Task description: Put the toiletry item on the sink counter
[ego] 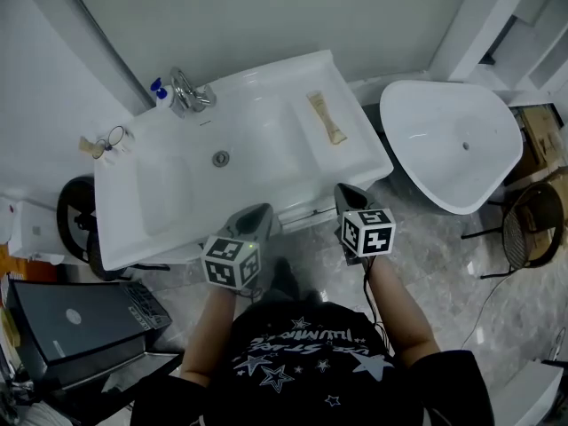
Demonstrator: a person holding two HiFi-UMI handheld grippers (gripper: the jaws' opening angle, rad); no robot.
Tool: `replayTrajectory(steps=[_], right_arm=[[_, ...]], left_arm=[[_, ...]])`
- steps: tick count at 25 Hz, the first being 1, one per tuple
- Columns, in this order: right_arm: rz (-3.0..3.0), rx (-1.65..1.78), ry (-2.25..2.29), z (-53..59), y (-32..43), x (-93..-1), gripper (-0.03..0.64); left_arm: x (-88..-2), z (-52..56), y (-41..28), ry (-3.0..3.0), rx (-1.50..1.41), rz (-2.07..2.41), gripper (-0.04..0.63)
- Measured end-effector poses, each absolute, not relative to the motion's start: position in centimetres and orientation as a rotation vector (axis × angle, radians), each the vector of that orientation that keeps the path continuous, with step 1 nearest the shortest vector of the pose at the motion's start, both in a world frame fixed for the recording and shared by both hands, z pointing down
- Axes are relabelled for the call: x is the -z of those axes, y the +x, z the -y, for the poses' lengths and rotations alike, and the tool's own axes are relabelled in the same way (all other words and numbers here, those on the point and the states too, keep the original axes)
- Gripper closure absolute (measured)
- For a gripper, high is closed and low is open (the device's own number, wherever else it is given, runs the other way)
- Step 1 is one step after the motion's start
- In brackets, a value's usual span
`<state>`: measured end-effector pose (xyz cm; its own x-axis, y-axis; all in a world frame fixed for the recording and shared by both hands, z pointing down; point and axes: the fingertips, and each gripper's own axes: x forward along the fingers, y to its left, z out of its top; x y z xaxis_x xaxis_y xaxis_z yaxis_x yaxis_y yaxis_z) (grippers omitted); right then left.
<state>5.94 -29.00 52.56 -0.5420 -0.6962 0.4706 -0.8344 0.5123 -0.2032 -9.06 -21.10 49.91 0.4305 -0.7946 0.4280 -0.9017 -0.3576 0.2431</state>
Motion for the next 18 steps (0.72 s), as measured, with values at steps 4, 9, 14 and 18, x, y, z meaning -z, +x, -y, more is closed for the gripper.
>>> replayTrajectory(steps=[4, 9, 14, 18], right_arm=[[2.460, -0.581, 1.246, 26.4, 7.1, -52.0, 0.603], [2.487, -0.587, 1.194, 22.9, 8.3, -52.5, 0.603], [2.508, -0.629, 1.132, 20.3, 8.5, -53.5, 0.603], [2.533, -0.657, 1.091, 19.2, 8.0, -53.8, 0.603]], left_arm=[[-49.5, 18.6, -7.5, 2.245, -0.321, 1.458, 0.574], [-49.3, 15.4, -5.4, 2.251, -0.330, 1.484, 0.572], [-49.2, 12.0, -4.4, 2.220, -0.341, 1.532, 0.574], [-49.6, 10.0, -4.5, 2.179, -0.364, 1.559, 0.574]])
